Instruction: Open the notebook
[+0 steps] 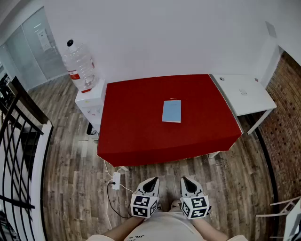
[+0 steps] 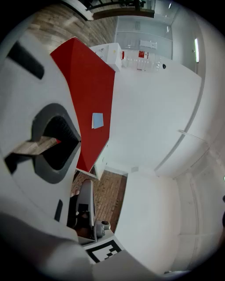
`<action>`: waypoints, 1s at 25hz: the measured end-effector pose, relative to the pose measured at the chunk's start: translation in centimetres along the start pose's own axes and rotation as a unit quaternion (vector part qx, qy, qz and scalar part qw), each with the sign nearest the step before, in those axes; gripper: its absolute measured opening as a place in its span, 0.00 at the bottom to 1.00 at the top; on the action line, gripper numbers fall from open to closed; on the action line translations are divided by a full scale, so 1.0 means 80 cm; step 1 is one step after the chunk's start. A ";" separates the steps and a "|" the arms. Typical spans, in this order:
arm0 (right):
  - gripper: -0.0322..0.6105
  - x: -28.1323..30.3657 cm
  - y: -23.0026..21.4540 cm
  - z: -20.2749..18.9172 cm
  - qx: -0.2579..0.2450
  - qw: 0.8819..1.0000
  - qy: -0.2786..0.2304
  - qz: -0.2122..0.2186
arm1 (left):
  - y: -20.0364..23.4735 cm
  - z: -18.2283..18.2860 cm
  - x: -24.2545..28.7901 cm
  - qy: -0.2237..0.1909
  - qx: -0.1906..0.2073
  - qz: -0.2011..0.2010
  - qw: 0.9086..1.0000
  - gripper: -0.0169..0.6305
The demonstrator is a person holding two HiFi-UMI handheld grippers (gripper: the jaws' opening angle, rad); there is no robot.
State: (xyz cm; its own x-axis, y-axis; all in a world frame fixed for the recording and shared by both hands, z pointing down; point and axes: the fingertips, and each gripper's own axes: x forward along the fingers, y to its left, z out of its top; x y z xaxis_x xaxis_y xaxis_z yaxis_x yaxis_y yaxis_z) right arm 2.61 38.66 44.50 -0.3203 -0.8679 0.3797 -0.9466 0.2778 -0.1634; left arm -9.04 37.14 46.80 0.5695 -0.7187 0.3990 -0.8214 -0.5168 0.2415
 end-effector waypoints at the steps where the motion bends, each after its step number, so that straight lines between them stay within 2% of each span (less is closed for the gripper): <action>1: 0.06 0.002 0.005 0.001 -0.001 1.000 -0.002 -0.002 | 0.005 0.002 -0.002 -0.003 0.000 -0.001 1.000 0.04; 6: 0.06 0.013 0.016 0.002 0.001 1.000 -0.004 -0.008 | 0.022 0.007 -0.002 -0.007 0.000 -0.006 1.000 0.04; 13: 0.06 0.060 -0.009 0.006 0.011 1.000 0.006 -0.015 | 0.046 0.022 0.040 -0.005 -0.002 -0.007 1.000 0.04; 18: 0.06 0.117 -0.047 0.023 0.018 1.000 0.009 -0.006 | 0.060 0.042 0.102 0.000 -0.002 -0.006 1.000 0.04; 25: 0.06 0.209 -0.131 0.088 0.017 1.000 0.003 0.003 | 0.090 0.109 0.211 -0.006 -0.001 0.013 1.000 0.04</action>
State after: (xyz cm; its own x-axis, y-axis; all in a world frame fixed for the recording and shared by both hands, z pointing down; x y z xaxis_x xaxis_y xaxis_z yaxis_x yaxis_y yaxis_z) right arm 7.45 18.34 46.19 -0.3267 -0.8640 0.3832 -0.9427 0.2689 -0.1974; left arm -5.01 17.21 47.55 0.5477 -0.7373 0.3955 -0.8363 -0.4961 0.2334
